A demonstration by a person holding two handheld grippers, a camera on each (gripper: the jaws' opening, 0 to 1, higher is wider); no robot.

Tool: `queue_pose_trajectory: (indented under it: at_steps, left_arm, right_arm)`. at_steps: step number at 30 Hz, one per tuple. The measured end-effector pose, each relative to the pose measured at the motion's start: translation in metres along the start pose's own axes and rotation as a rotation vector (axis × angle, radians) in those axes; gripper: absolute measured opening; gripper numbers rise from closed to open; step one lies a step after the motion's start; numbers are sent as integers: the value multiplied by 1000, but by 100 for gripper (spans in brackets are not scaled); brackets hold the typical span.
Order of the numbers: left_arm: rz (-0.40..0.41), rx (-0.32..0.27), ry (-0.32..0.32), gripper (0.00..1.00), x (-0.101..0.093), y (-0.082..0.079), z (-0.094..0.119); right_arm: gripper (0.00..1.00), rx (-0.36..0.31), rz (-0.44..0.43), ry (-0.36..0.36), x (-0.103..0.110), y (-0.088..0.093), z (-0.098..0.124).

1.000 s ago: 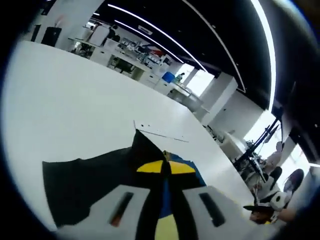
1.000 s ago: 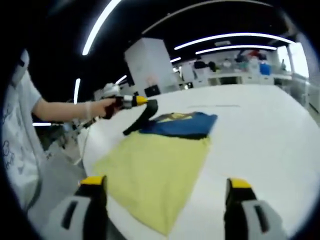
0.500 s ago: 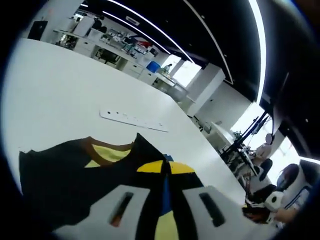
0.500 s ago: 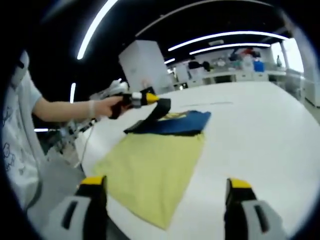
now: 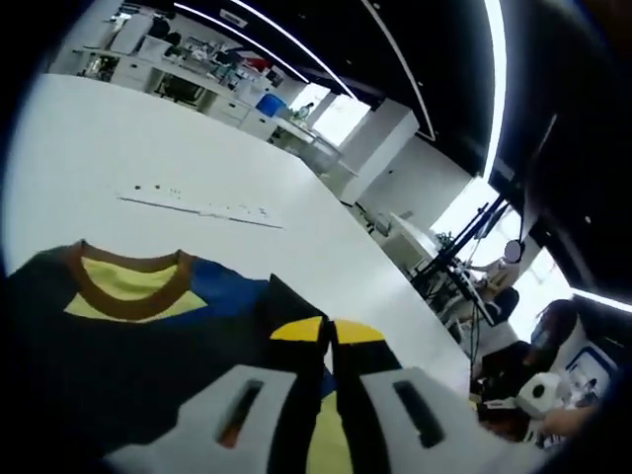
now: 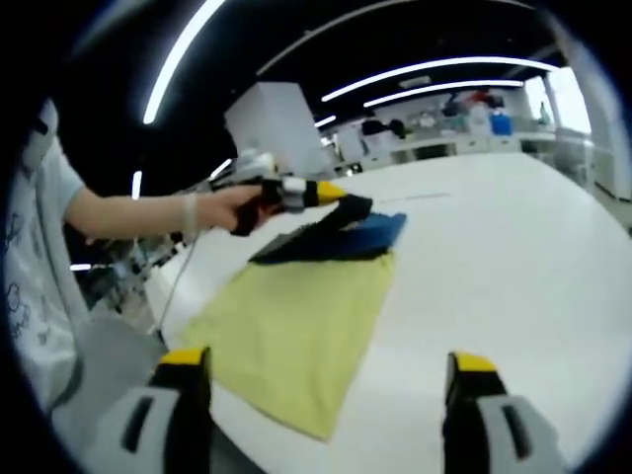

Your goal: Fold the garment on the visible template until the final outline fits inside the template.

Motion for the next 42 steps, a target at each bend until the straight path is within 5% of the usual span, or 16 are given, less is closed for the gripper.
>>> queue_pose_trajectory:
  at_steps: [14, 24, 37, 38, 42]
  left_arm:
    - [6, 108, 26, 0, -2, 43, -23]
    - [-14, 119, 41, 0, -6, 48, -13]
    - [-307, 51, 29, 96, -4, 35, 5]
    - [-355, 27, 27, 98, -4, 31, 8]
    - [-341, -21, 46, 99, -11, 28, 23]
  right_arm:
    - [99, 4, -22, -2, -1, 4, -2]
    - [99, 8, -18, -3, 1, 2, -3]
    - [99, 18, -9, -14, 5, -1, -10]
    - [99, 22, -6, -17, 5, -1, -11]
    - [99, 27, 13, -27, 9, -8, -16]
Point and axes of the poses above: the point that each gripper's makers call its tool centre point, and the gripper's own axes: z roughly backward along the fingers, x roughly to its left, y roughly out of its underside, the point moved 2 cm from there along z, roughly backward along the fingers, and after that the axes turned 13 degrees about -z, right-handed, at the moved point
